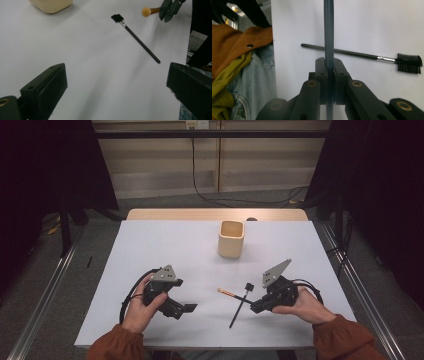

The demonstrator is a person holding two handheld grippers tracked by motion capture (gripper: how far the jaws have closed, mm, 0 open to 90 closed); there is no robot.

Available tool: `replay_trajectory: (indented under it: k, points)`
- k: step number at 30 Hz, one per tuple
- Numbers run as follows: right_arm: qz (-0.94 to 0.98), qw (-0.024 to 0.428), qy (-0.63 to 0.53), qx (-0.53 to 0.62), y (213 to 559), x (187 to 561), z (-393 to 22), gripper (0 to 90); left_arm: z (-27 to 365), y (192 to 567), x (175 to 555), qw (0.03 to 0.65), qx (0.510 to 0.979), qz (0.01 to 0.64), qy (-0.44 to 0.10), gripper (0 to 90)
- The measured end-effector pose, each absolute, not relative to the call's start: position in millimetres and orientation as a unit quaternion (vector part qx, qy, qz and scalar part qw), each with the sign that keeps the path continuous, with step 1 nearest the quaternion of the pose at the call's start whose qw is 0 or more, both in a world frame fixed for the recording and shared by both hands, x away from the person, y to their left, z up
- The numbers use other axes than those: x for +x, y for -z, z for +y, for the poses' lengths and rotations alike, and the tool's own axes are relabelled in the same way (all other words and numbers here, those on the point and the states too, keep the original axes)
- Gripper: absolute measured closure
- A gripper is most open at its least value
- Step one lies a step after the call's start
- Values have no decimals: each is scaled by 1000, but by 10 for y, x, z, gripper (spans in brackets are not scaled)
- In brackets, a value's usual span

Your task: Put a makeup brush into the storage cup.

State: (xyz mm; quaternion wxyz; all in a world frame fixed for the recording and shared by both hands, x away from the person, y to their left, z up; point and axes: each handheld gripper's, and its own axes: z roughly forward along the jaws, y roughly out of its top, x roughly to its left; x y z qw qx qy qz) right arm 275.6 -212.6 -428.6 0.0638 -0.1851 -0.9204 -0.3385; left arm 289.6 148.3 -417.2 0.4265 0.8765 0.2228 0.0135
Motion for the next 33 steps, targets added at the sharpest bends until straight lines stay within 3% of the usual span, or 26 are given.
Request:
replay_trajectory:
  k: [12, 33]
  points:
    - [-885, 70, 409, -210, 4356, 2710, -2124, 847, 1554, 4208, 2884, 436, 868, 236, -16, 31]
    - [-848, 28, 484, -215, 4389, 2659, -2096, 847, 1552, 4214, 2802, 457, 856, 240, -25, 31]
